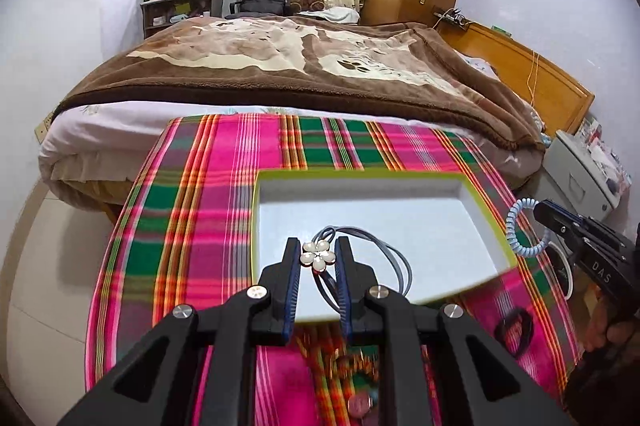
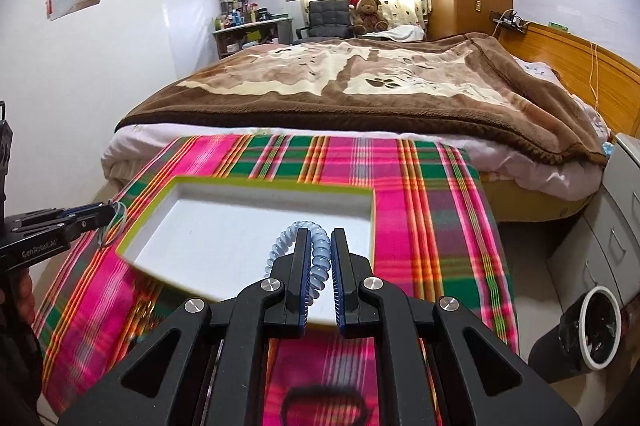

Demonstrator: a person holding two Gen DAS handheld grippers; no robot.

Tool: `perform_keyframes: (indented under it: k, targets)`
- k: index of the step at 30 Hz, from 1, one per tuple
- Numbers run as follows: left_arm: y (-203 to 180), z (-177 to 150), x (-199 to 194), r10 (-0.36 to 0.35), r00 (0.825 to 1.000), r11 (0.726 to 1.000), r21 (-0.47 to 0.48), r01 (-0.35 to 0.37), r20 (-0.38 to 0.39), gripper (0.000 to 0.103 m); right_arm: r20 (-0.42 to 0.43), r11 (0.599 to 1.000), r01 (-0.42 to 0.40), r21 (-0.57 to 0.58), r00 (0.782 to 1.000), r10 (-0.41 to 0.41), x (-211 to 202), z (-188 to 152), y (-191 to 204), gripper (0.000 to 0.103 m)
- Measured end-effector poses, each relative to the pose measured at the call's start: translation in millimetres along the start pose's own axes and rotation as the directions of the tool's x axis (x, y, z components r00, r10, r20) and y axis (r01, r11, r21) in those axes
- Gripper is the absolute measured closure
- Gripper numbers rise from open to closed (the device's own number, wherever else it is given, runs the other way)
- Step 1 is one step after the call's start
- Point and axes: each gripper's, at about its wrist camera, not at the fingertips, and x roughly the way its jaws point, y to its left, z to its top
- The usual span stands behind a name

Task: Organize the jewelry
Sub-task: 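Carry both held items into the white tray and open both grippers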

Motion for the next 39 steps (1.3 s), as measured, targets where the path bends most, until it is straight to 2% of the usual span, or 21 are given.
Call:
perform_keyframes:
  k: [7, 13, 18, 22, 34, 39]
  targets:
    - [4.1, 17.5, 41.7, -0.014, 0.999, 1.000, -0.005, 0.014, -0.031, 0.085, -0.087, 1.000, 0.018, -0.009, 0.996, -0.019, 59.0, 22.3, -11.8, 0.093]
    - [8.3, 21.0, 76.7, -0.022, 0.995, 1.000, -0.024, 0.020, -0.092, 0.085, -0.167, 1.000, 0.026, -0.008, 0.986, -0.027, 102.3, 22.3, -18.4, 0.093]
    - [15.0, 17.9, 93.0, -0.010, 0.991, 0.999, -0.034, 0.005, -0.133, 0.085, -0.190, 0.999, 0.034, -0.027, 0.981, -0.039, 115.2, 17.0, -18.3, 0.093]
    - [14.3, 16.3, 99.6, 0.015, 0.989, 0.999, -0.026, -0.019, -0.144, 0.085, -0.203, 0.998, 0.040, -0.043, 0.978, -0.047, 122.1, 16.4, -17.7, 0.093]
    - [13.1, 14.3, 107.7, 0.026, 0.985, 0.999, -0.022, -0.030, -0.170, 0.085, -0.231, 0.996, 0.051, -0.072, 0.971, -0.066, 132.6, 17.5, -14.7, 0.093]
    - [10.8, 15.6, 108.7, 0.009, 0.984, 1.000, -0.026, -0.014, -0.176, 0.074, -0.220, 0.995, 0.060, -0.083, 0.973, -0.077, 132.7, 18.2, -11.4, 0.092]
